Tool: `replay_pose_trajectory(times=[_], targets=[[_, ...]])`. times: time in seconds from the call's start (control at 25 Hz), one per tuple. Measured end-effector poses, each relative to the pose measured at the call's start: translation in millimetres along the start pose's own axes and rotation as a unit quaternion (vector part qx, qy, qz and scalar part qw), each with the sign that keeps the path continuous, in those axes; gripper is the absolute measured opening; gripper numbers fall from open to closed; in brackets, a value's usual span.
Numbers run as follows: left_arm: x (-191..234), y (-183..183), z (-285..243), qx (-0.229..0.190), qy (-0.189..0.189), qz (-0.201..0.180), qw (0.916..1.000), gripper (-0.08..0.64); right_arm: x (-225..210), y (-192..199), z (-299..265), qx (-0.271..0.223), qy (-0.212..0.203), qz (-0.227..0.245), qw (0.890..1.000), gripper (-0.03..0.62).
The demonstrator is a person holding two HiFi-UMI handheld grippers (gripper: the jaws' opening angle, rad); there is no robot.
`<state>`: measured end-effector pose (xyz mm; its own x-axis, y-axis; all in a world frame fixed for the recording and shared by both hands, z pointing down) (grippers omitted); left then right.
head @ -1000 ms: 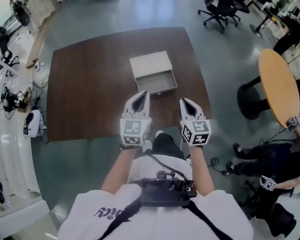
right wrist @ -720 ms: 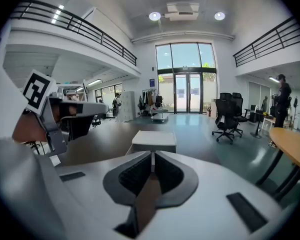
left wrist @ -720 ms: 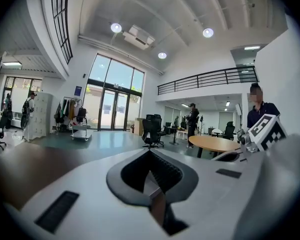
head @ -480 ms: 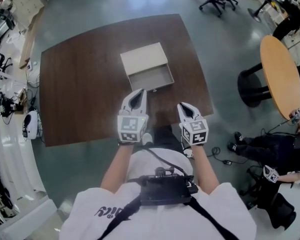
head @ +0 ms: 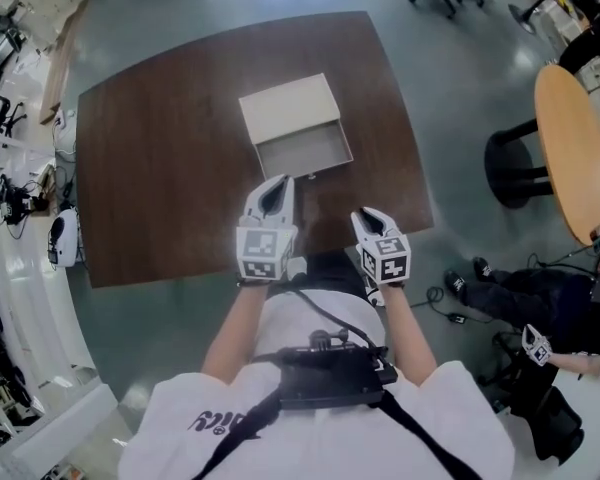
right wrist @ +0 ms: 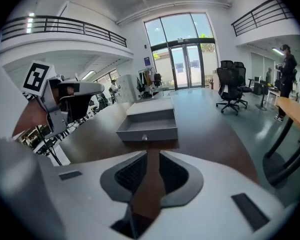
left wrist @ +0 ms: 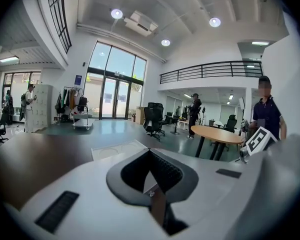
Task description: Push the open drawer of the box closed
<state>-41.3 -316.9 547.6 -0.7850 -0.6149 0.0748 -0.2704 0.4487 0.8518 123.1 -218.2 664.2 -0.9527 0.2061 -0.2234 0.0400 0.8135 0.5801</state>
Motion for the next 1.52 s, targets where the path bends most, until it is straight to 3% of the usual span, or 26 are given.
replay_pose_trajectory(times=[0.16, 0.24, 0.32, 0.52, 0.76, 1.16, 1.4, 1.52], targets=[[8, 1, -8, 0.011, -0.007, 0.009, 0.9999, 0.009, 2, 6, -22, 0.012, -0.032, -0.030, 0.999, 0.054], [8, 6, -15, 0.016, -0.006, 0.013, 0.9998, 0.009, 4, 6, -32, 0.007, -0.069, -0.059, 0.996, 0.131], [8, 8, -18, 0.018, -0.006, 0.018, 0.9996, 0.009, 7, 7, -42, 0.001, -0.110, -0.095, 0.989, 0.169], [10, 10, -21, 0.024, -0.011, 0.036, 0.9990, 0.011, 8, 9, -71, 0.003, -0.177, -0.177, 0.968, 0.172], [24, 15, -25, 0.029, -0.023, 0.045, 0.9983, 0.011, 12, -3, -102, 0.014, -0.211, -0.202, 0.956, 0.172], [43, 15, -32, 0.027, -0.035, 0.068, 0.9967, 0.009, 23, -35, -147, 0.022, -0.240, -0.253, 0.937, 0.170], [44, 13, -29, 0.025, -0.043, 0.073, 0.9961, 0.009, 25, -40, -153, 0.036, -0.233, -0.256, 0.938, 0.164], [49, 13, -27, 0.023, -0.050, 0.077, 0.9955, 0.011, 23, -40, -156, 0.046, -0.219, -0.258, 0.940, 0.097]])
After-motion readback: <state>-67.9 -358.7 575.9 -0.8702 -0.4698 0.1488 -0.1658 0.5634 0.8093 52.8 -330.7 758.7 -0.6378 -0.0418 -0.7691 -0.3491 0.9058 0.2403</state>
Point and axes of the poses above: the fingertips, and each gripper's own axes: z backward along the fingers, x to its left, y out of its underside, the point moved 2 cm from there along z, backward along the fingers, and after that the axes turned 12 degrees about x, right-handed, at the moved point
